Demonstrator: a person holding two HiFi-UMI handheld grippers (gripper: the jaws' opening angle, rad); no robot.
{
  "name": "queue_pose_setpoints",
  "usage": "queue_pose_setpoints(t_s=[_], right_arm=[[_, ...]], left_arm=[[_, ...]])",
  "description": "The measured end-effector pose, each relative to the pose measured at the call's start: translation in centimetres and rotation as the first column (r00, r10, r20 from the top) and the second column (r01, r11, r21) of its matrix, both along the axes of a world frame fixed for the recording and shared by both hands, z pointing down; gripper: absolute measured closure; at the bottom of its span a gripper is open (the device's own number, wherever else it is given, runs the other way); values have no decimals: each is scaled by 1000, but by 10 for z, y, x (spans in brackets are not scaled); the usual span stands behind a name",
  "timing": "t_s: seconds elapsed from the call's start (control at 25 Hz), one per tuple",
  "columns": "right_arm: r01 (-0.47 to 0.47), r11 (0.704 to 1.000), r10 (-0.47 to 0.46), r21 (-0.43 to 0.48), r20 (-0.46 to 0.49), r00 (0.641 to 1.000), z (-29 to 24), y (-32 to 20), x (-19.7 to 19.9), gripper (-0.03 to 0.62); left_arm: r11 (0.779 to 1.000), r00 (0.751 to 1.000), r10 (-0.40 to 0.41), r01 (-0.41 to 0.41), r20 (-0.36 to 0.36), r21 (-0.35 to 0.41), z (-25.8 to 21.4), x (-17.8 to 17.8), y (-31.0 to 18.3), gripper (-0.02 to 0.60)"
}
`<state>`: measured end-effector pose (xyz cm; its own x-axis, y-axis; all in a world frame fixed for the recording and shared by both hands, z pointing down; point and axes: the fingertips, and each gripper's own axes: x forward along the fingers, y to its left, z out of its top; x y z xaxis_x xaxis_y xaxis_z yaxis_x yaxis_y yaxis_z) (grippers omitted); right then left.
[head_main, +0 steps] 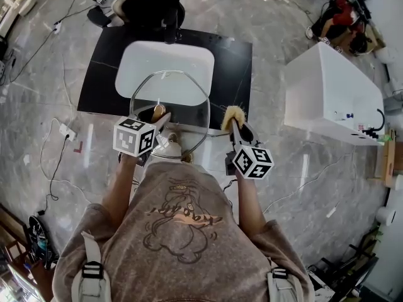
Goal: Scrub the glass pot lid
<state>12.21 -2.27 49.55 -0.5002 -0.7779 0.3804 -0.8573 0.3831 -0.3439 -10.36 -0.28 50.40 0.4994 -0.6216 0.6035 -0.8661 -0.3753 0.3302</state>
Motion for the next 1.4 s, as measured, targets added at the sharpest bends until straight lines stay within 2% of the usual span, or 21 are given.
queue_pose_setpoints(t_s=[0.52,0.88,1.24,1.4], right_arm=[[-82,997,82,4,-2,997,-6,-57,-8,542],[-149,989,150,13,-17,989,-6,-81,-8,542],[-159,987,160,7,-33,987,-15,-100,22,542],[-149,989,149,11,-39,988,-12,-113,31,542]], left_arm=[[990,991,136,-135,14,-35,12,2,-68,403],[951,949,308,-305,64,-53,20,17,-101,403],[928,924,370,-362,96,-94,27,43,-121,403],[911,902,410,-399,132,-105,36,58,-129,403]])
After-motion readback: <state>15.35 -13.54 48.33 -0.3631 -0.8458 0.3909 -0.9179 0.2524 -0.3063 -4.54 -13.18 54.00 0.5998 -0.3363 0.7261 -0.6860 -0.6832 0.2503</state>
